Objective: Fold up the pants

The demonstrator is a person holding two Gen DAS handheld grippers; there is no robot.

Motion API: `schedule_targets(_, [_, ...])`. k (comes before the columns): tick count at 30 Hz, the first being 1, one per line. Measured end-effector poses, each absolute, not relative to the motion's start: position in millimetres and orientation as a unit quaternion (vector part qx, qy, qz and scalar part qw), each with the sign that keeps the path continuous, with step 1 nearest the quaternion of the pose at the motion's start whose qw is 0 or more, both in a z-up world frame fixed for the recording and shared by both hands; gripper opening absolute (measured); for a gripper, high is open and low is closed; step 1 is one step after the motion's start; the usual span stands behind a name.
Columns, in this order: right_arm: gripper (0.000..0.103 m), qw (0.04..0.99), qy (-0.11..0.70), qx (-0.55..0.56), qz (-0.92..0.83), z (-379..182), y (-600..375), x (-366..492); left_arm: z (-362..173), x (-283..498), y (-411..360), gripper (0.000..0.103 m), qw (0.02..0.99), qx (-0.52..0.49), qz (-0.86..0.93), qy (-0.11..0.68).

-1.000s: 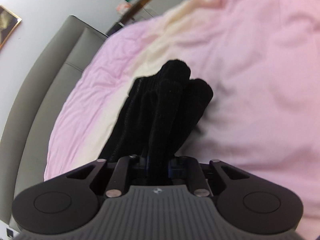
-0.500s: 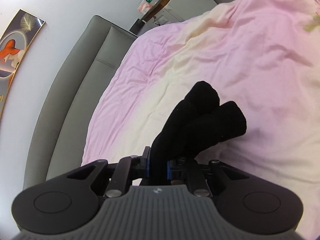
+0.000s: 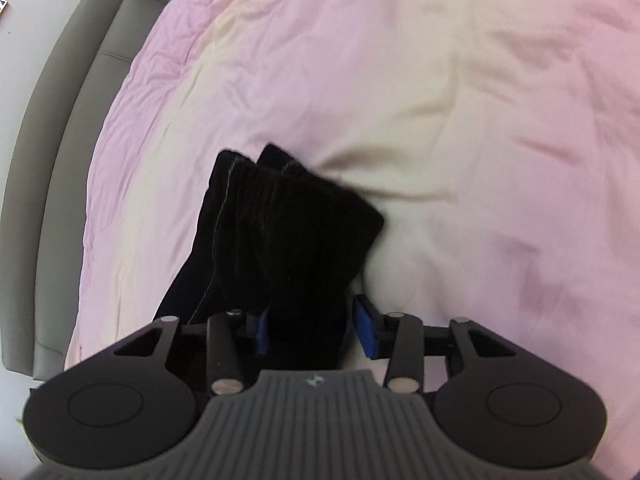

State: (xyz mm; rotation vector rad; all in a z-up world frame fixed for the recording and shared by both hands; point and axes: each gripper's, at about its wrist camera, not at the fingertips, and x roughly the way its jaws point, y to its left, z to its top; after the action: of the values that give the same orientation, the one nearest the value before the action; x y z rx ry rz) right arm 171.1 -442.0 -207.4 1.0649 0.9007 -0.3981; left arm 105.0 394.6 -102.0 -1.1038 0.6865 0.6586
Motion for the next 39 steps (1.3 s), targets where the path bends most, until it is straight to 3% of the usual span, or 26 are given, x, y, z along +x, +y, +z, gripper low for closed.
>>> schedule_targets(3, [0.047, 0.745, 0.395, 0.505, -0.183, -213, -453, 167, -81, 97, 387, 0.063, 0.768, -0.457, 0.32, 0.315])
schedule_targets(8, [0.053, 0.731, 0.368, 0.543, -0.185, -224, -466, 167, -53, 71, 374, 0.069, 0.795, -0.389, 0.369, 0.282])
schedule_targets(11, [0.054, 0.739, 0.363, 0.538, -0.183, -227, -468, 179, -33, 67, 357, 0.077, 0.841, -0.309, 0.346, 0.277])
schedule_targets(12, [0.051, 0.742, 0.366, 0.531, -0.182, -227, -467, 182, -28, 70, 350, 0.078, 0.855, -0.284, 0.328, 0.286])
schedule_targets(13, [0.039, 0.749, 0.368, 0.52, -0.183, -224, -466, 184, -23, 72, 343, 0.078, 0.87, -0.257, 0.301, 0.295])
schedule_targets(15, [0.034, 0.784, 0.328, 0.5, -0.167, -210, -465, 187, -16, 74, 331, 0.078, 0.894, -0.22, 0.256, 0.296])
schedule_targets(17, [0.033, 0.831, 0.289, 0.455, -0.139, -186, -455, 192, -11, 73, 323, 0.079, 0.91, -0.196, 0.232, 0.281])
schedule_targets(19, [0.033, 0.851, 0.277, 0.428, -0.13, -175, -447, 196, -10, 73, 319, 0.086, 0.919, -0.19, 0.221, 0.265])
schedule_targets(23, [0.033, 0.799, 0.395, 0.409, -0.195, -209, -450, 203, -27, 81, 330, 0.087, 0.912, -0.237, 0.2, 0.269])
schedule_targets(26, [0.034, 0.784, 0.378, 0.456, -0.186, -218, -464, 192, -38, 90, 335, 0.086, 0.905, -0.251, 0.188, 0.288])
schedule_targets(31, [0.034, 0.817, 0.353, 0.419, -0.18, -195, -448, 194, -45, 91, 329, 0.082, 0.902, -0.253, 0.178, 0.302])
schedule_targets(34, [0.035, 0.81, 0.355, 0.427, -0.187, -193, -448, 194, -39, 101, 282, 0.084, 0.926, -0.162, 0.143, 0.31])
schedule_targets(39, [0.036, 0.81, 0.368, 0.416, -0.191, -190, -445, 192, -57, 145, 158, 0.085, 0.926, -0.123, -0.028, 0.356])
